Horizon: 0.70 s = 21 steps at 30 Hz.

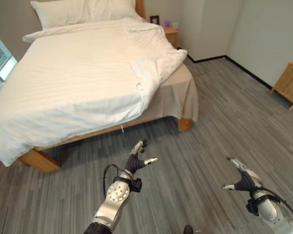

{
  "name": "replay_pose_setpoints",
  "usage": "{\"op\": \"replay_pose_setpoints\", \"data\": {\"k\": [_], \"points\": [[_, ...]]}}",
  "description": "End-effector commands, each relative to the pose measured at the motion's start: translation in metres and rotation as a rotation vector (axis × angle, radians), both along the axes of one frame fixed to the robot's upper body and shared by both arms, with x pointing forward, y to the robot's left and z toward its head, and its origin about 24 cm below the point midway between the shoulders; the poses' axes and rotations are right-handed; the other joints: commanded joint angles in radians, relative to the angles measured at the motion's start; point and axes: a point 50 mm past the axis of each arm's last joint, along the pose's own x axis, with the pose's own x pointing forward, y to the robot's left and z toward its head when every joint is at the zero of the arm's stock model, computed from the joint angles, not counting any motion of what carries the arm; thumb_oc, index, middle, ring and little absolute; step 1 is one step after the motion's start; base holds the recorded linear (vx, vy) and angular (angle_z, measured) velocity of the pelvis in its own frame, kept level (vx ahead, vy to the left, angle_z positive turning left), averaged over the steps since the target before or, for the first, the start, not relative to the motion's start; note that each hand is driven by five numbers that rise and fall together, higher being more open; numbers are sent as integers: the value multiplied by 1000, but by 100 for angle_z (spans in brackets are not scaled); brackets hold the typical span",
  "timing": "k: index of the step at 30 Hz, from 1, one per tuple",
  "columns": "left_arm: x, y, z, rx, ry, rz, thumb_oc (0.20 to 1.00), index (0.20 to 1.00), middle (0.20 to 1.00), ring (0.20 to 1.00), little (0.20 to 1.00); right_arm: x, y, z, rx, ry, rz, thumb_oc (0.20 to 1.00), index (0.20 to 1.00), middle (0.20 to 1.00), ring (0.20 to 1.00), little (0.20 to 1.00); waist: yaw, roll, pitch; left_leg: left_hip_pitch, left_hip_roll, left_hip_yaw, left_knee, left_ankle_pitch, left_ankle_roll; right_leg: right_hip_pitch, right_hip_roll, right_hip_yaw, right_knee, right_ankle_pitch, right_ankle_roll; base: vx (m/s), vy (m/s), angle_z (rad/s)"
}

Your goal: Making the bed.

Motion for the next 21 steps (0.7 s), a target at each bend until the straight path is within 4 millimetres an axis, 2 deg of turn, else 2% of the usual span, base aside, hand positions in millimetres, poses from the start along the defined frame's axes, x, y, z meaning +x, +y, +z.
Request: {"op": "replay_pose_setpoints", "data": {"k": [1,4,6,7,10,11,12,13,14,15,16,17,18,20,21], "points": [[9,-8,11,58,-93,-39,1000,1000,1000,1000,1000,19,13,21,3,-114,81,1000,1000,1000,1000,1000,15,-14,-12,15,72,-28,10,-46,-61,5,-190,34,4,20,180,0,0,0],[9,-8,3,63,-49,-35,1000,1000,1000,1000,1000,23,15,26,-5,-131,85,1000,1000,1000,1000,1000,13,-22,-5,9,62,-27,10,-51,-54,-10,-195,40,20,25,185,-3,18,-3],[10,-7,2,72,-42,-31,1000,1000,1000,1000,1000,24,18,30,37,-151,74,1000,1000,1000,1000,1000,6,-25,9,6,56,-28,10,-56,-46,-48,-201,54,79,14,186,-48,35,-4],[10,-4,1,82,-40,-14,1000,1000,1000,1000,1000,24,25,42,91,-207,88,1000,1000,1000,1000,1000,-11,-22,28,13,52,-21,10,-64,-35,-108,-207,83,173,5,191,-28,39,-6],[10,-3,1,82,-42,1,1000,1000,1000,1000,1000,25,28,48,116,-238,96,1000,1000,1000,1000,1000,-19,-16,43,20,51,-10,10,-68,-30,-154,-209,98,240,7,201,-22,50,-13],[11,-2,1,75,-41,18,1000,1000,1000,1000,1000,26,33,53,152,-262,105,1000,1000,1000,1000,1000,-31,-7,58,34,53,6,10,-75,-26,-199,-208,100,310,12,209,67,40,-7],[10,0,1,64,-39,35,1000,1000,1000,1000,1000,26,39,57,197,-286,120,1000,1000,1000,1000,1000,-46,1,68,59,54,37,10,-90,-24,-248,-226,57,360,40,216,211,-1,-21],[7,1,-1,31,-25,49,1000,1000,1000,1000,1000,24,43,55,255,-274,117,1000,1000,1000,1000,1000,-51,-9,56,85,31,82,10,-118,-26,-276,-250,-25,319,44,197,219,-28,-36],[6,1,-1,32,-24,49,1000,1000,1000,1000,1000,24,43,55,257,-272,117,1000,1000,1000,1000,1000,-54,-8,54,84,34,79,10,-118,-26,-270,-247,-32,311,48,196,308,-124,-73],[6,-1,-2,11,-13,38,1000,1000,1000,1000,1000,21,40,37,317,-195,58,1000,1000,1000,1000,1000,-78,-16,52,107,17,83,10,-137,-31,-311,-212,-68,220,68,177,197,-77,-79],[6,-1,-2,11,-12,39,1000,1000,1000,1000,1000,22,40,36,318,-194,59,1000,1000,1000,1000,1000,-79,-7,52,111,26,84,10,-146,-32,-301,-202,-74,209,69,180,259,-116,-55],[7,-3,-1,4,-13,35,1000,1000,1000,1000,1000,20,37,28,327,-161,26,1000,1000,1000,1000,1000,-92,-11,56,117,22,78,10,-147,-37,-329,-193,-73,177,78,177,221,-78,-5],[11,-6,0,-4,-16,33,1000,1000,1000,1000,1000,20,35,19,333,-134,-7,1000,1000,1000,1000,1000,-105,-1,64,131,31,73,10,-162,-44,-346,-177,-62,144,87,182,293,-147,15],[17,-12,2,-24,-25,31,1000,1000,1000,1000,1000,17,32,12,330,-107,-36,1000,1000,1000,1000,1000,-135,-4,69,160,35,56,10,-182,-60,-386,-178,-22,114,102,186,362,-232,18],[18,-20,2,-49,-29,3,1000,1000,1000,1000,1000,10,27,6,302,-74,-39,1000,1000,1000,1000,1000,-150,-4,56,190,33,37,10,-200,-64,-359,-169,7,101,101,172,385,-281,36]]}}
